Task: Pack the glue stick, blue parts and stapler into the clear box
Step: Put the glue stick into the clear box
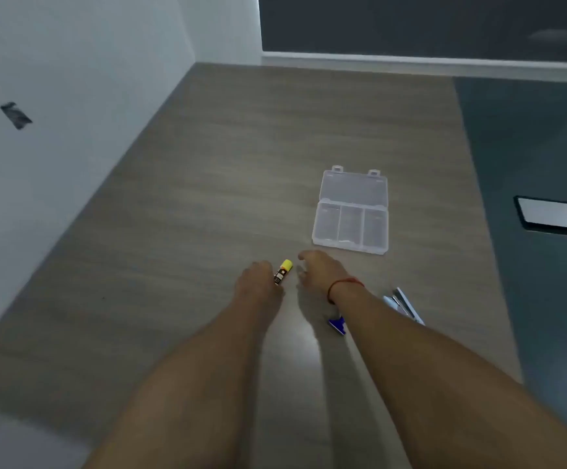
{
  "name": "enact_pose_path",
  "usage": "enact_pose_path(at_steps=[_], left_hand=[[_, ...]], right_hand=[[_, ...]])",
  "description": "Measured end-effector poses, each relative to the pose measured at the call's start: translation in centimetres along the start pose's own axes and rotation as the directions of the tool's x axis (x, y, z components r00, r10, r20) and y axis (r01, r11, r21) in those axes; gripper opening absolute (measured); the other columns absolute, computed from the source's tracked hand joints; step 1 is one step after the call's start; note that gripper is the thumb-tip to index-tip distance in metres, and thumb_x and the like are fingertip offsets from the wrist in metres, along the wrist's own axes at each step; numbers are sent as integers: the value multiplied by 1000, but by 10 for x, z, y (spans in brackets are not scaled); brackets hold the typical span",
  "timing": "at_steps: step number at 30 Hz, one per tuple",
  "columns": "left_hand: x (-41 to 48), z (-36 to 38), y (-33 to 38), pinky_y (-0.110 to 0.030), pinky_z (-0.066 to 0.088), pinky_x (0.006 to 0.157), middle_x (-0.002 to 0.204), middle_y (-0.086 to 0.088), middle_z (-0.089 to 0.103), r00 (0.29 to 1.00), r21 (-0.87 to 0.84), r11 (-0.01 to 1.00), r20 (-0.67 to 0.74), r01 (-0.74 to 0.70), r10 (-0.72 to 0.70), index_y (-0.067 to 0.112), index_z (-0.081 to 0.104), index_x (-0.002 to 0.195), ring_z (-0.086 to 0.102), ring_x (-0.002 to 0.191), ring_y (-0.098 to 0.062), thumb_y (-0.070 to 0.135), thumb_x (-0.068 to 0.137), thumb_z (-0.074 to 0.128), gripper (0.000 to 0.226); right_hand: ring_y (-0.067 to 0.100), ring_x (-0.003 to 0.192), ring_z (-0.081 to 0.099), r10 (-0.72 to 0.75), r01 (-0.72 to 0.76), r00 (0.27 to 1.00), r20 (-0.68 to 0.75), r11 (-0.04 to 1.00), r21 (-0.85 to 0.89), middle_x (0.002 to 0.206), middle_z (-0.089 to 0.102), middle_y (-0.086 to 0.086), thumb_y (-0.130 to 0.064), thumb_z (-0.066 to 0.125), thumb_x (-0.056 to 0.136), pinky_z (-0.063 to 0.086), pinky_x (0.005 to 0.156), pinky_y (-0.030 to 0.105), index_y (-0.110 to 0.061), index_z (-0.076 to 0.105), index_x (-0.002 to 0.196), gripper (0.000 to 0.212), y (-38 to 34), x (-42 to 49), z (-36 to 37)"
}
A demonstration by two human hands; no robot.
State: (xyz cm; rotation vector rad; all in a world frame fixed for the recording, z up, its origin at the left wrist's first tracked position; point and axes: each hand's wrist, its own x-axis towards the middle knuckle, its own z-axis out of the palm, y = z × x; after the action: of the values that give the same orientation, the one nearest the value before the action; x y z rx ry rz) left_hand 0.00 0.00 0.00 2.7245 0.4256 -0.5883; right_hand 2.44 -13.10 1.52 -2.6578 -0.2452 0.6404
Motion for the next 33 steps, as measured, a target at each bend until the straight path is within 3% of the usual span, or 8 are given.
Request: enact_pose_path(at_steps=[4,8,12,16,19,26,30,33], left_hand=[[13,0,-2,-38,52,86,111,-17,67,998,-48,999,58,-26,29,8,67,101,65,106,-35,14,81,63,21],[28,-4,2,-42,55,86,100,-17,71,978,-174,977,143,-127,152,22,60,74,69,95,-34,14,70,72,14],[33,-32,32,-34,50,88,112,-15,68,952,-160,954,132,-254,276,5,68,104,64,104,-31,3,78,66,25],[53,-56,70,-33,50,86,111,-16,69,924,-169,920,89,-354,372,4,71,102,64,103,-30,0,78,64,25],[62,-59,85,-35,49,89,111,-17,69,914,-169,904,31,-394,404,4,71,104,64,105,-31,3,78,69,26],[100,-48,99,-33,51,88,120,-19,66,983,-339,928,40,-155,179,0,61,119,64,111,-33,5,84,61,35],[120,-34,91,-29,51,83,114,-18,69,988,-375,925,110,-56,104,0,69,104,66,105,-32,18,81,71,30],[129,-34,90,-30,49,71,98,-18,69,973,-448,894,200,-12,113,1,72,97,67,90,-32,7,81,68,18]], right_hand=[[34,116,58,1,-1,1000,11,1000,13,124,60,14,-11,55,88,47,96,44,-8,58,118,30,1,14,3],[32,113,60,-5,4,1000,21,999,51,121,63,13,-15,62,85,49,97,46,-9,60,117,33,1,18,0],[30,105,63,15,-15,1000,5,997,76,117,66,12,-10,56,87,52,91,40,-12,64,115,29,15,19,-19],[29,97,64,83,-77,995,-56,992,101,109,67,12,-11,53,90,49,80,35,-12,67,107,22,32,27,-53],[31,100,64,146,-135,986,-76,982,135,112,66,16,-12,57,90,50,84,36,-6,66,109,22,38,36,-64],[36,107,63,408,-364,909,-81,875,320,119,61,22,-17,59,90,50,88,39,-1,60,115,30,47,67,-66],[38,106,63,462,-390,883,-84,821,416,118,61,21,-23,65,86,50,85,37,0,60,114,37,45,83,-61],[36,101,64,466,-386,878,-110,824,415,117,61,20,-25,67,84,46,75,33,0,60,113,40,39,93,-59]])
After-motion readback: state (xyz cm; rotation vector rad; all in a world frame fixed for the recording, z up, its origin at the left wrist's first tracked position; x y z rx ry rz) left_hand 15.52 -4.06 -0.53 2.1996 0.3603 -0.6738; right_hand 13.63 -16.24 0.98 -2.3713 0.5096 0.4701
